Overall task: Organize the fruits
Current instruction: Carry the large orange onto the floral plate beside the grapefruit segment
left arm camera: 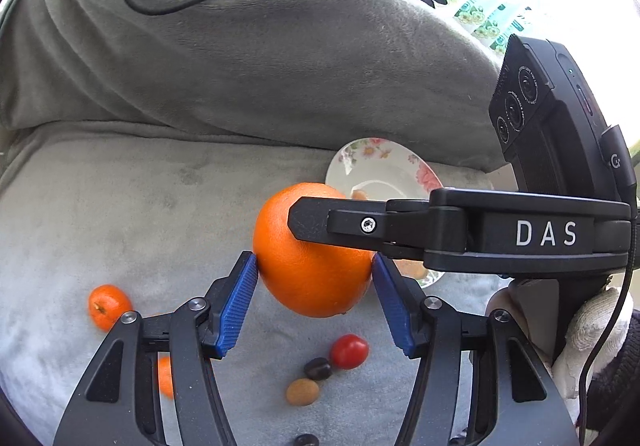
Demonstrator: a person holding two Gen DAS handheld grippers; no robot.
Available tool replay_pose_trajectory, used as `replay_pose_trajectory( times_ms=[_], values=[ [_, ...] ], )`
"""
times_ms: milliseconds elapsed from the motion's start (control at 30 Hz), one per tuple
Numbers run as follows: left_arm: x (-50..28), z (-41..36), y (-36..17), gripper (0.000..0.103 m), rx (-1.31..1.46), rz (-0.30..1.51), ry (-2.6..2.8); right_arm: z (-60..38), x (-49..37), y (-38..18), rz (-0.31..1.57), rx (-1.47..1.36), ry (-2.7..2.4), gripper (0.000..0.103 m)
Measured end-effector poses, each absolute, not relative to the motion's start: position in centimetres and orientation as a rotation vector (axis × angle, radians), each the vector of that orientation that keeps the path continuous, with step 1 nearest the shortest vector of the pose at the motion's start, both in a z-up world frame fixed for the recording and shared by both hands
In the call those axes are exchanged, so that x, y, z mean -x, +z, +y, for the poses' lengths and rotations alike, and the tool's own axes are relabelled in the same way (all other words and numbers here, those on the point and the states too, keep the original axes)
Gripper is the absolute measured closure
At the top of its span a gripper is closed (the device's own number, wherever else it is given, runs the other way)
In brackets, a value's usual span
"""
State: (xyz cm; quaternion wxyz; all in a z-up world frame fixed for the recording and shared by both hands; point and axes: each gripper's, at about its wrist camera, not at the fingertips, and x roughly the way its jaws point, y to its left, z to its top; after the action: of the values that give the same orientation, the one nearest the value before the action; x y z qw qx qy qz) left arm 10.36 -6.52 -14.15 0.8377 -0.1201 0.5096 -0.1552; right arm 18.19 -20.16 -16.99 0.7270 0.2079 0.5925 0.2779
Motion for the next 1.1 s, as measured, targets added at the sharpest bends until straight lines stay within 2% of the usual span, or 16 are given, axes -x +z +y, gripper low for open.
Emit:
replay_pose_trajectory(
  times_ms=[467,1100],
  values=[
    [-11.8,-11.8,-12.8,0.045,0.214,1.064,-0.419,-26.3,-18.0,-15.5,1.247,-0.514,0.531,0.041],
    [-14.5,-18.6,-14.0,0.045,0.188,1.091,-0.495,-33.7,-18.8,-16.9,1.228,-0.569,0.440,0.041]
  ],
)
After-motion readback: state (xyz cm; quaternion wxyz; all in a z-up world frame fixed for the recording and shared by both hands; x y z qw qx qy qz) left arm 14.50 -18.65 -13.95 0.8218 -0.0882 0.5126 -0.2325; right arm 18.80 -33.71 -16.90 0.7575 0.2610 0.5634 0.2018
